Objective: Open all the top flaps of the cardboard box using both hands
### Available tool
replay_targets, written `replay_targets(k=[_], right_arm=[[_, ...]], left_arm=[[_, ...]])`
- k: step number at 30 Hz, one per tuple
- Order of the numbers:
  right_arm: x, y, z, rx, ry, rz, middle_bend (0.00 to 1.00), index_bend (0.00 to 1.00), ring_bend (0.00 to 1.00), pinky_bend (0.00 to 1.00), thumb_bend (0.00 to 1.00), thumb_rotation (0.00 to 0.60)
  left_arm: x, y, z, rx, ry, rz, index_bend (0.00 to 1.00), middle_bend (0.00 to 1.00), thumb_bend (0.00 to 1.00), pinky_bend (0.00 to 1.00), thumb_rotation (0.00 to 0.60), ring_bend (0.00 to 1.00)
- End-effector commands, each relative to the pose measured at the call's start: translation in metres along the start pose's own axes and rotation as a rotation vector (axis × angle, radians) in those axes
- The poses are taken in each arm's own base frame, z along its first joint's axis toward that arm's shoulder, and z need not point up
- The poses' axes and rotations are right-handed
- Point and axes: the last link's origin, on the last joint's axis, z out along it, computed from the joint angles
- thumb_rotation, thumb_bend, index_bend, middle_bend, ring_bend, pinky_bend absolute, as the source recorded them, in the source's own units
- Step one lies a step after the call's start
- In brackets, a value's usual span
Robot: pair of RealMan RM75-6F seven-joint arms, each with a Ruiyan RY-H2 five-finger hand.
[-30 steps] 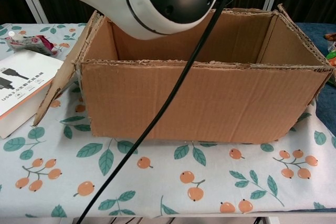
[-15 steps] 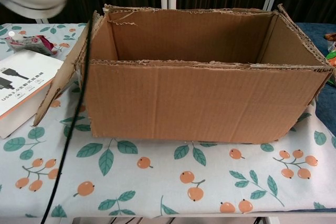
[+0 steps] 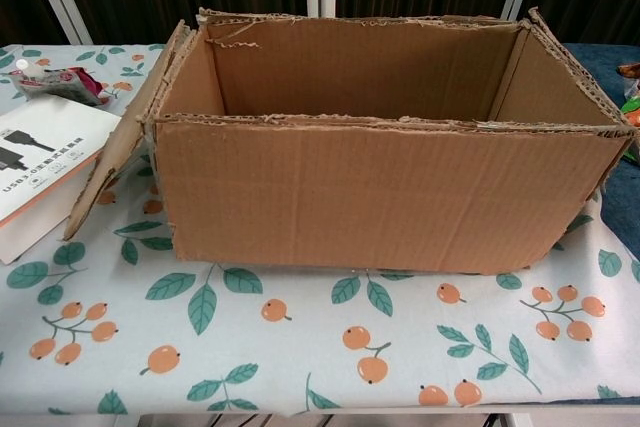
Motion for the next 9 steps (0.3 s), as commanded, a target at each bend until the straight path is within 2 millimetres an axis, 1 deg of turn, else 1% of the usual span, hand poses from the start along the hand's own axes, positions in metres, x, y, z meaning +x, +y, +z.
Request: replay_targets(k=[1,4,7,9], right_arm=[[-0.006,0.007,-0.022,-0.065,-0.047,-0.024,0.00,0.00,0.00,0.00,0.18,0.600],[-0.010,0.014,-0.033,-0.107,-0.078,-0.049,0.00,0.00,0.00,0.00,0.18,0.600],[-0.012,0.018,-0.037,-0.130,-0.096,-0.053,0.00,0.00,0.00,0.00,0.18,0.600],[-0.012,0.019,-0.036,-0.132,-0.091,-0.049,0.00,0.00,0.00,0.00,0.18,0.600]], left_arm=[[-0.011,-0.037,-0.076,0.077,-0.063,0.015,0.02,0.02,0.00,0.19,0.600,0.04],[-0.021,-0.047,-0.103,0.119,-0.105,0.006,0.02,0.02,0.00,0.19,0.593,0.04],[-0.026,-0.054,-0.118,0.161,-0.115,-0.018,0.02,0.02,0.00,0.19,0.589,0.04],[-0.027,-0.057,-0.123,0.174,-0.099,-0.029,0.02,0.02,0.00,0.19,0.589,0.04]])
